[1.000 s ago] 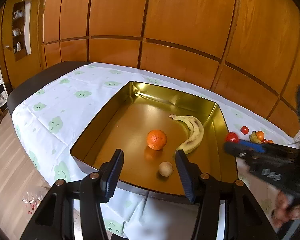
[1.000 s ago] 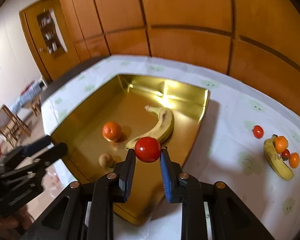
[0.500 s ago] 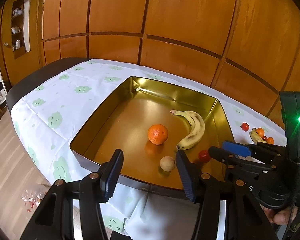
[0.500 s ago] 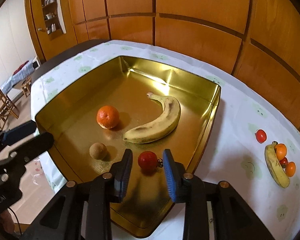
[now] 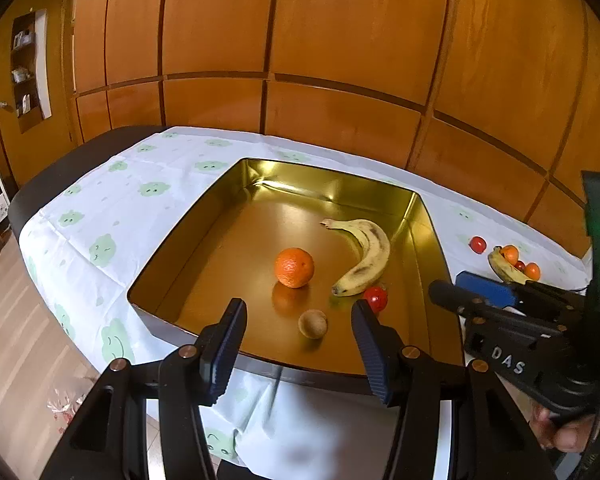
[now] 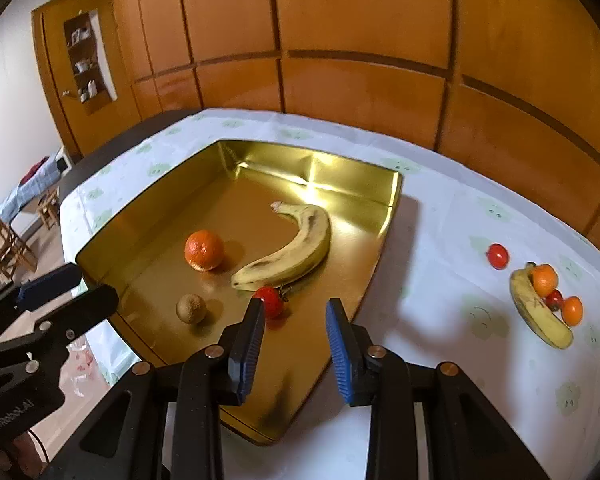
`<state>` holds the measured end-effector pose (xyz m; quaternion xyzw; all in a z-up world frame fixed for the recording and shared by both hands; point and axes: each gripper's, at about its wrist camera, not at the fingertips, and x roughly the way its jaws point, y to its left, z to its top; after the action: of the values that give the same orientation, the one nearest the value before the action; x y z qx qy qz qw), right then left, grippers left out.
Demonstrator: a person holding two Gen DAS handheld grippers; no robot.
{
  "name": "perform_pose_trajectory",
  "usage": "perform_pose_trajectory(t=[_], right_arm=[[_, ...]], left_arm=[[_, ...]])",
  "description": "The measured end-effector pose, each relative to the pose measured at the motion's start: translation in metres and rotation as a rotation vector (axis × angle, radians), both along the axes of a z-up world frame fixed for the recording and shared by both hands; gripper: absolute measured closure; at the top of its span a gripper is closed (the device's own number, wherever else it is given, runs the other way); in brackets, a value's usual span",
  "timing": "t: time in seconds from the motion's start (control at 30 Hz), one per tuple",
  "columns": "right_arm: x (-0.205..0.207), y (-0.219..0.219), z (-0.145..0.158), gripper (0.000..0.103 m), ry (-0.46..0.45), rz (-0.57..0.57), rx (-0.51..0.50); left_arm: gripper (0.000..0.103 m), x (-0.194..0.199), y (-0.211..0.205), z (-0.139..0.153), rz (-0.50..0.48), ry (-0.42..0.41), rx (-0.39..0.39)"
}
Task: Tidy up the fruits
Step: 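Move both tools from the tray to the loose banana and oranges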
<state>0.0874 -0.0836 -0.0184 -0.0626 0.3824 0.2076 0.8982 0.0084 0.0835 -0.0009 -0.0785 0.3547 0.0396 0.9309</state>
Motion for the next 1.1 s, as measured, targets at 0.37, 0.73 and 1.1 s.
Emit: perform_pose_trajectory(t=[0.37, 0.73, 1.1], right_arm=[[-0.008, -0.06, 0.009, 0.071, -0.045, -0.173, 0.035], [-0.014, -0.134, -0.009, 0.071, 0.005, -0.354, 0.057], [-0.025, -0.18, -0.022, 0.071, 0.023, -0.472, 0.057]], left_arm=[[0.046, 0.001, -0.027, 0.007, -0.054, -0.007, 0.029], [0.046, 0.003, -0.061, 0.01, -0.137, -0.004, 0.062], [0.046, 0.006, -0.088, 0.007, -0.211, 0.016, 0.082]])
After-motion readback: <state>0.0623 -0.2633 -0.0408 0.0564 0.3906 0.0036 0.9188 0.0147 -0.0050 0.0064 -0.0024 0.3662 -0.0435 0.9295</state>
